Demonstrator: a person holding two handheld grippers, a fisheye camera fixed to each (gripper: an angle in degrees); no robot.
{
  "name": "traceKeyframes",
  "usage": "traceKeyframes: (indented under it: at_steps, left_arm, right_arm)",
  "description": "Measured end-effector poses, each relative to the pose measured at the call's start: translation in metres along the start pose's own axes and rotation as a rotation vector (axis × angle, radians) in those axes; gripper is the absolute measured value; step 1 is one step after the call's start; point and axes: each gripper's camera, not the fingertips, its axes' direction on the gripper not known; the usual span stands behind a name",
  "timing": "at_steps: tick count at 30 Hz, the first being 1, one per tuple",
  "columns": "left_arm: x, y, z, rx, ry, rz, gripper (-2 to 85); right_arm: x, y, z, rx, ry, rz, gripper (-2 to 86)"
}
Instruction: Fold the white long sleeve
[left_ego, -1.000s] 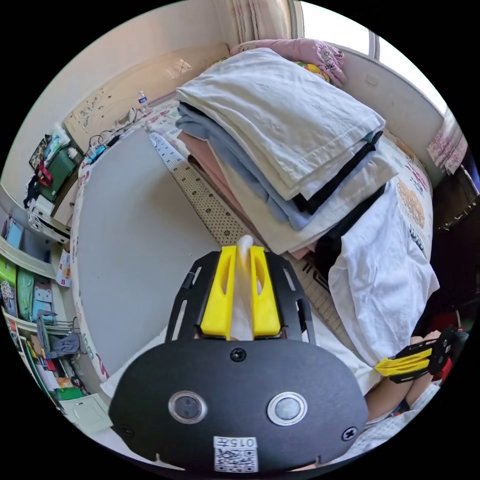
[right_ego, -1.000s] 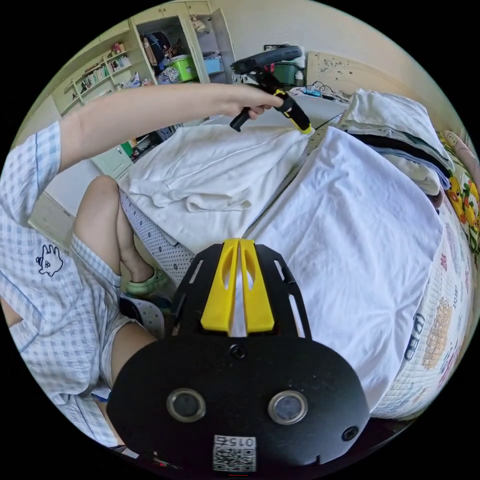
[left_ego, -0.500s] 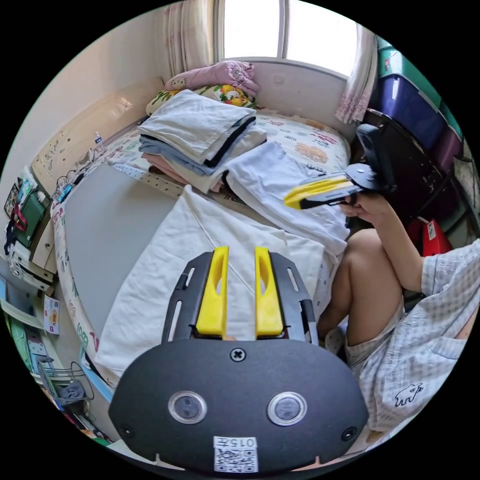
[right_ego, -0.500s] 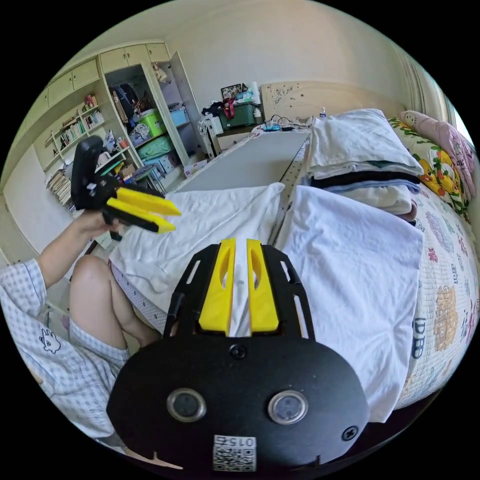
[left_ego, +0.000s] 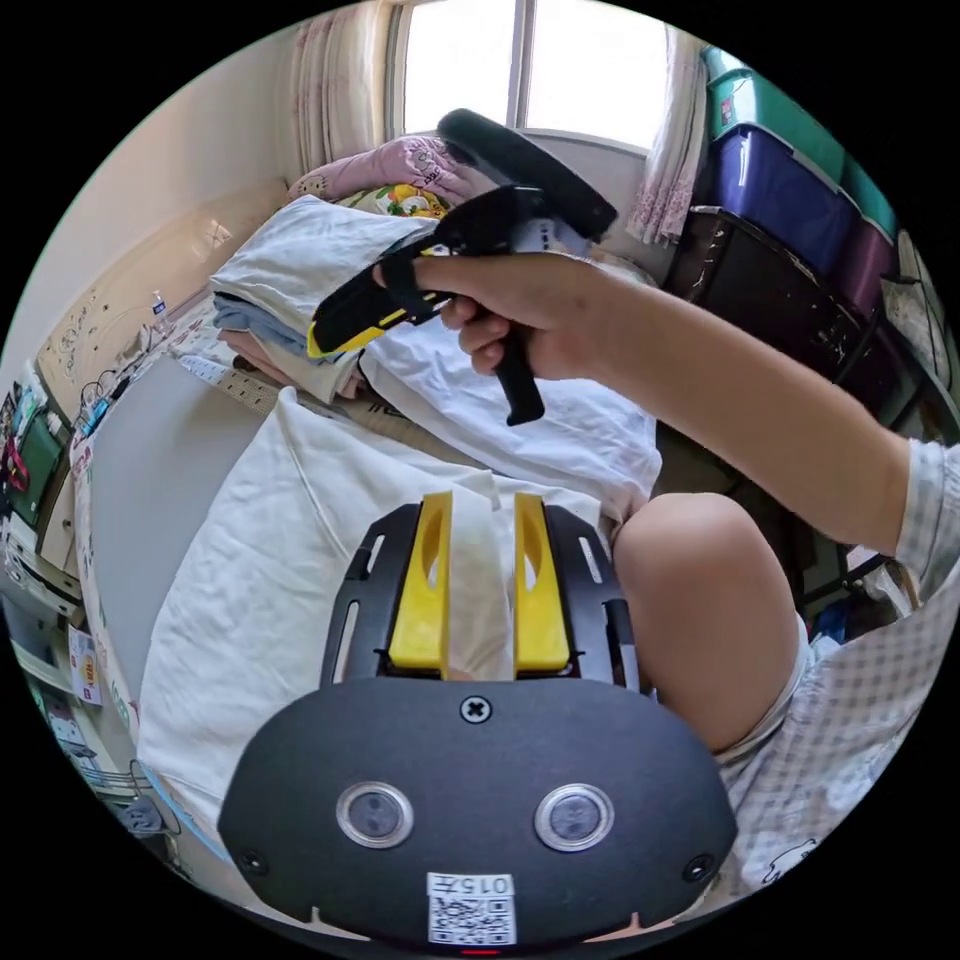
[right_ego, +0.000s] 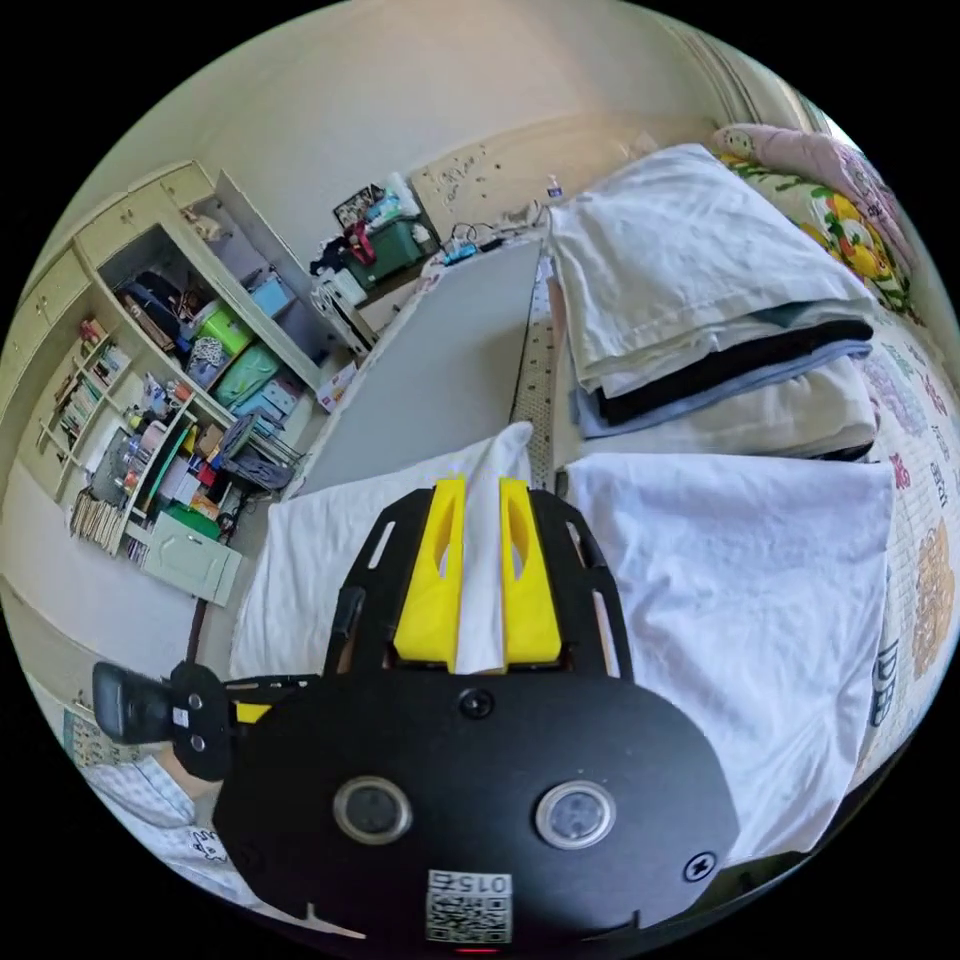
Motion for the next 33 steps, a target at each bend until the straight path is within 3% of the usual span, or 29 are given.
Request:
traceKeyframes:
  at_steps: [3, 7, 12, 17, 26, 30, 33]
  left_arm:
    - [-0.014, 0.011, 0.012, 0.012, 0.035, -0.041, 9.3]
    - [-0.018, 0.011, 0.012, 0.067, 0.066, -0.040, 9.0]
    - [-0.018, 0.019, 0.039, -0.036, 0.062, -0.019, 3.0]
    - [-0.020, 0.023, 0.040, -0.051, 0.077, 0.007, -0.1]
    - [-0.025, 0.037, 0.047, -0.089, 0.148, 0.025, -0.4]
    - [-0.015, 0.042, 0.050, -0.105, 0.084, 0.045, -0.2]
    - [-0.025, 0.048, 0.048, -0.090, 0.134, -0.002, 0.3]
  right_arm:
    - [0.027, -0.036, 0.035, -0.127, -0.049, 0.026, 10.9]
    - [0.031, -0.072, 0.053, -0.124, -0.132, 0.025, 12.6]
    - [0.029, -0.112, 0.074, -0.185, -0.049, 0.074, 7.6]
    - [0.022, -0.134, 0.061, -0.155, -0.009, 0.105, 4.0]
    - [-0.037, -0.166, 0.046, -0.176, 0.187, -0.103, 3.4]
    - [-0.052, -0.183, 0.006, -0.167, 0.205, -0.098, 5.3]
    - [-0.074, -0.183, -0.039, -0.092, 0.225, -0.153, 5.5]
